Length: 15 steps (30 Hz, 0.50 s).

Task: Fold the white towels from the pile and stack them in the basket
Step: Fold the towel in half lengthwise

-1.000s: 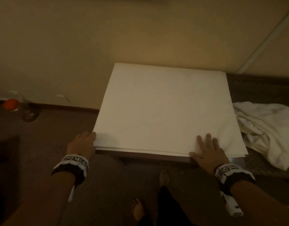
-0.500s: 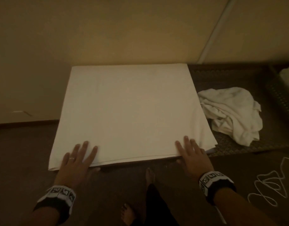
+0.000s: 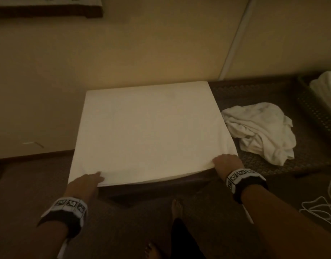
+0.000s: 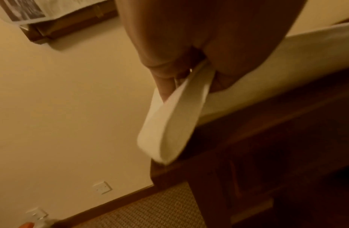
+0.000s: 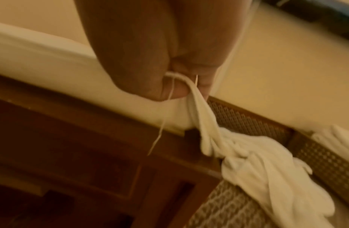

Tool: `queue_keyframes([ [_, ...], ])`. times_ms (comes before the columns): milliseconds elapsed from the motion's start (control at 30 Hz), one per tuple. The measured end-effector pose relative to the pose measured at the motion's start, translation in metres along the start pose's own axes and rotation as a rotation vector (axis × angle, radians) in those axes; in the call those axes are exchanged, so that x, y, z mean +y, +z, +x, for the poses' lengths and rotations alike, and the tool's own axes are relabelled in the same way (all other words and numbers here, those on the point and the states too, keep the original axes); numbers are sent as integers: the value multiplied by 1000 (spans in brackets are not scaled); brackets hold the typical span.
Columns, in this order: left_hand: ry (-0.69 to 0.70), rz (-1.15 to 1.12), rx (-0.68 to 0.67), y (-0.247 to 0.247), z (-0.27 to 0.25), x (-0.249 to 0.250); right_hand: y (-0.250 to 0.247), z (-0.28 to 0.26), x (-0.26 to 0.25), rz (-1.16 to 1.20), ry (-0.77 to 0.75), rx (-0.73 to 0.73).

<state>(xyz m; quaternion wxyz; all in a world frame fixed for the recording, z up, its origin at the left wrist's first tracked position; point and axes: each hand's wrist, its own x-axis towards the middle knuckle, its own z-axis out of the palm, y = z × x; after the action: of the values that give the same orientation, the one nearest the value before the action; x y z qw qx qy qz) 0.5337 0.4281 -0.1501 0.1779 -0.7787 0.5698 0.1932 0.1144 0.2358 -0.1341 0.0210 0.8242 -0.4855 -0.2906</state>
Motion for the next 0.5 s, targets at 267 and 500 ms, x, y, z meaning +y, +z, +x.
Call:
queue_keyframes([
  [267, -15, 33, -293, -31, 5, -17, -8, -10, 8, 135, 10, -181],
  [500, -49, -74, -214, -77, 30, -26, -44, 24, 30, 166, 53, -100],
])
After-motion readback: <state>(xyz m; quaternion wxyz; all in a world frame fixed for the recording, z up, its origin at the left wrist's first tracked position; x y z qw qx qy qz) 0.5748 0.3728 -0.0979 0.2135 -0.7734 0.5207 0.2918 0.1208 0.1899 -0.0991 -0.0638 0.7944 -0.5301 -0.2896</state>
